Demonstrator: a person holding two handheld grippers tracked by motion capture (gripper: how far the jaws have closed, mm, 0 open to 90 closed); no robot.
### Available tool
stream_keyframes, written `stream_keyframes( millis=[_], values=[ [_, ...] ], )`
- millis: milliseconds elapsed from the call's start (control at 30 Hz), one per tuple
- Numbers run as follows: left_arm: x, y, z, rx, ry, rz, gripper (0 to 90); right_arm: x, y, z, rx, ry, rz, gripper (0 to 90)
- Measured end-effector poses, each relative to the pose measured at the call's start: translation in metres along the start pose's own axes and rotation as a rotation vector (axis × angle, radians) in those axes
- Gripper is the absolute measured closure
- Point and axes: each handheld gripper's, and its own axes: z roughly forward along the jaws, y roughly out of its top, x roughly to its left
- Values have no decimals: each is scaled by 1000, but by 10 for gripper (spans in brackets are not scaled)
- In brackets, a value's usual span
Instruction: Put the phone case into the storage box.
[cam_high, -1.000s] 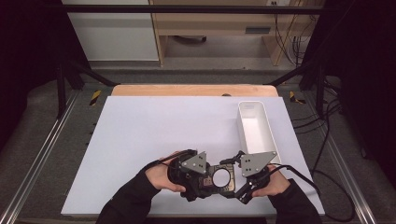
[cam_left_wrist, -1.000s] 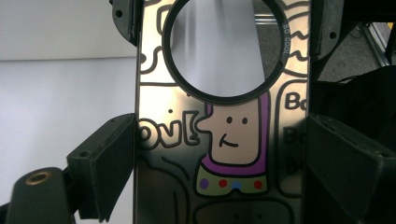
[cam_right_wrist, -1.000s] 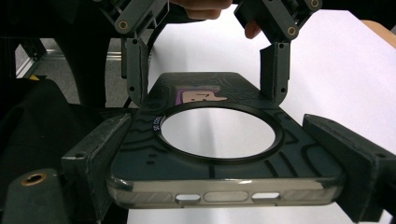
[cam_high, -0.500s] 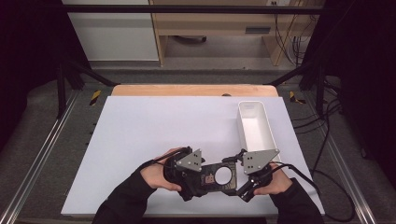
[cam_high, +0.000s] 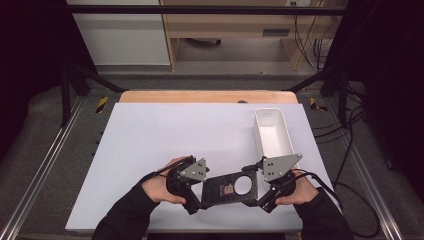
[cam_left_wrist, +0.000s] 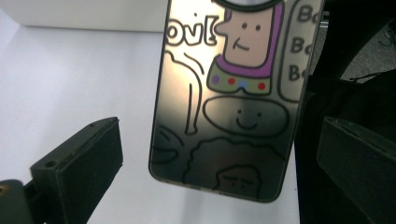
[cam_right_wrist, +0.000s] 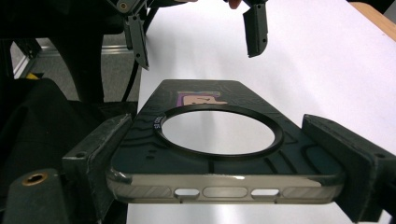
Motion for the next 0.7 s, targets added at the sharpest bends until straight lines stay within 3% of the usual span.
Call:
stream_keyframes(
  millis=[400, 700],
  values=[
    [1, 1, 10, 79, -15, -10, 0, -2, 15, -3, 74, 4, -21, 121],
    [0, 7, 19, 139, -35, 2, 0, -2, 22, 5, 128, 22, -32, 121]
  ],
)
